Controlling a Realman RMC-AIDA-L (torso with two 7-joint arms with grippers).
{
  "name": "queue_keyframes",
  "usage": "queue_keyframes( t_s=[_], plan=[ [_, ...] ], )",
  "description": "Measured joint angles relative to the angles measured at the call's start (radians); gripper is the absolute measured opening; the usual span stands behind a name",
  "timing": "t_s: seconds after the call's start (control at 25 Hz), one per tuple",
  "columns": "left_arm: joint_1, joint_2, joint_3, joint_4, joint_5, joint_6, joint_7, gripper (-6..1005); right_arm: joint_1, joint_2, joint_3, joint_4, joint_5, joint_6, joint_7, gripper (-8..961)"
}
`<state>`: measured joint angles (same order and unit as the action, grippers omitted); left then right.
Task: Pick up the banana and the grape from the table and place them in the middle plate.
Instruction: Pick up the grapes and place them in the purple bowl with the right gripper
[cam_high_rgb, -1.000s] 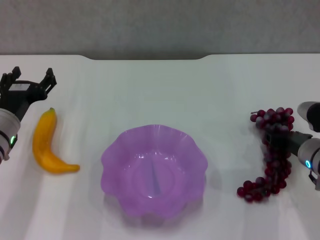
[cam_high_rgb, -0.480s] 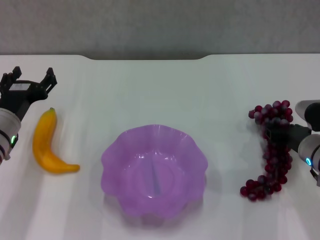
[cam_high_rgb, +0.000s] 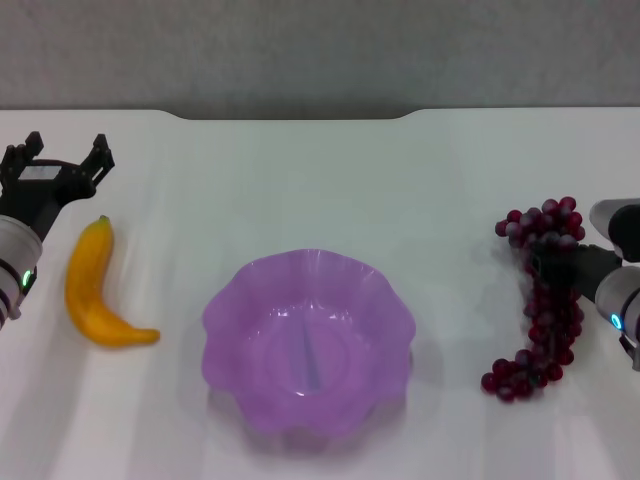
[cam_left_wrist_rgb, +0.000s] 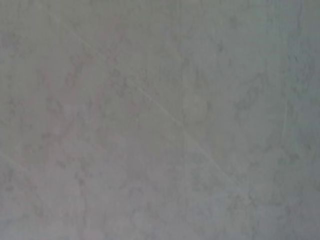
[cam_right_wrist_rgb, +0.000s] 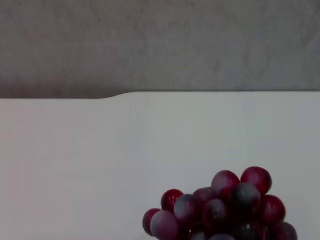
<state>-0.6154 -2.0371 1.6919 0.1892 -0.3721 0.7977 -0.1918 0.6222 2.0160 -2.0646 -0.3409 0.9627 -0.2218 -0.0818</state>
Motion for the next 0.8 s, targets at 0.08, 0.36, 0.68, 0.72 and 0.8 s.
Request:
queue_keyframes(
  t_s=[0.08,0.36,0.68,0.72,0.8],
  plan=[
    [0.001,0.0,0.0,0.0,0.001,0.0,0.0,877,-0.001,0.001,-0.002,-0.001,0.0,-0.008,0.0,432],
    [0.0,0.0,0.0,-0.002,0.001,0.0,0.0,877,-0.011,0.002,-0.053,-0.008,-0.002,-0.046,-0.001,429],
    [0.001,0.0,0.0,-0.005,0.001,0.0,0.0,877,-0.015,0.003,-0.09,-0.006,-0.003,-0.086,-0.004,425],
    [0.001,0.0,0.0,-0.006,0.001,0.0,0.0,877,-0.022,0.004,-0.101,-0.009,-0.003,-0.11,-0.004,425],
    [0.002,0.0,0.0,-0.006,0.001,0.0,0.0,877,-0.045,0.004,-0.13,-0.024,-0.002,-0.179,-0.001,424]
  ],
)
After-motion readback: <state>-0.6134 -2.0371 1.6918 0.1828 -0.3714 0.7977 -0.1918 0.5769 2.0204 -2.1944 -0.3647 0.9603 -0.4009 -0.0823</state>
